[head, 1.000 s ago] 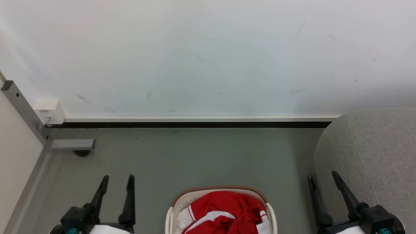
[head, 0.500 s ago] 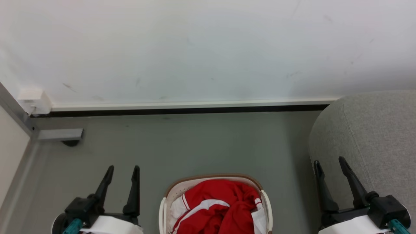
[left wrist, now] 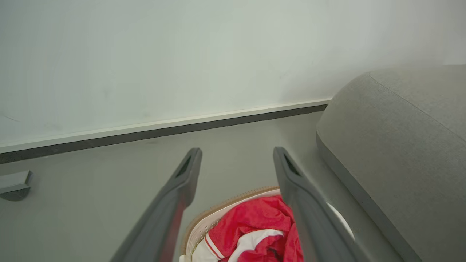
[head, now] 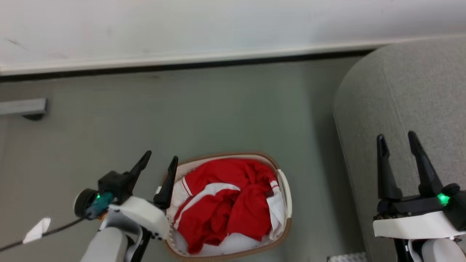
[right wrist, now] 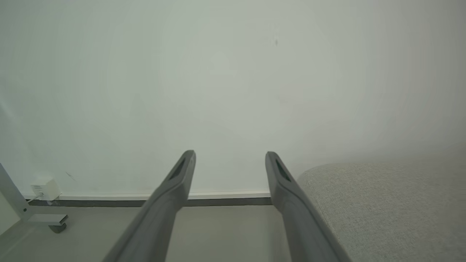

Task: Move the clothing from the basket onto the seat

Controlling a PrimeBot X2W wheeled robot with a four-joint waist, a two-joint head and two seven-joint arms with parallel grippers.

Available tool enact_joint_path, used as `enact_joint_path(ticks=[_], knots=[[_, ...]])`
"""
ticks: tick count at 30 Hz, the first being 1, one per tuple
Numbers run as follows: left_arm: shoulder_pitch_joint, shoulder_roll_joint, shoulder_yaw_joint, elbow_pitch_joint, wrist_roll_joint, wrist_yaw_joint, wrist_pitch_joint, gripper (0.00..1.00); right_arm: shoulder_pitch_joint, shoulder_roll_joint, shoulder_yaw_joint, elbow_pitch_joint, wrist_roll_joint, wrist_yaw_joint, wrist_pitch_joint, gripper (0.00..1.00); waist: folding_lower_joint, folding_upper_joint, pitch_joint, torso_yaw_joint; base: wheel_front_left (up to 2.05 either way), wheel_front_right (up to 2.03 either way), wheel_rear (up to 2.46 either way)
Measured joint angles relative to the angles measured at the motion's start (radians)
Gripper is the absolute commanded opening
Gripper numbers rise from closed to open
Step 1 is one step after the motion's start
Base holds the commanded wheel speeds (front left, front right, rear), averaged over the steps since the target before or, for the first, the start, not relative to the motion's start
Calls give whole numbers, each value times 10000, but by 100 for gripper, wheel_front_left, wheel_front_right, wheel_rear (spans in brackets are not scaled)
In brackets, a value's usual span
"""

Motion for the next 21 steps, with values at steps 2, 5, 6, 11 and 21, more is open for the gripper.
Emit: enact_joint_path(ticks=[2,5,6,11,21], knots=[[-372,186,-495,336,-173,0,314,100,-100,-2,-111,-169,104,0,0,100,0,0,347,-149,0,0,0],[-875,589,-1430,861,-190,0,849,100,-226,-4,-186,-357,198,0,0,100,1,0,842,-385,0,0,0],[-1021,669,-1741,997,-245,0,934,100,-257,-2,-207,-393,228,0,0,100,1,0,998,-466,0,0,0],[-1662,1152,-3258,1998,-516,0,1709,100,-443,2,-330,-577,510,0,0,100,1,0,1717,-887,0,0,0],[-3173,1737,-5124,4013,-1053,0,3129,100,-752,-8,-639,-1005,1060,0,0,100,0,0,3015,-1700,0,0,0]])
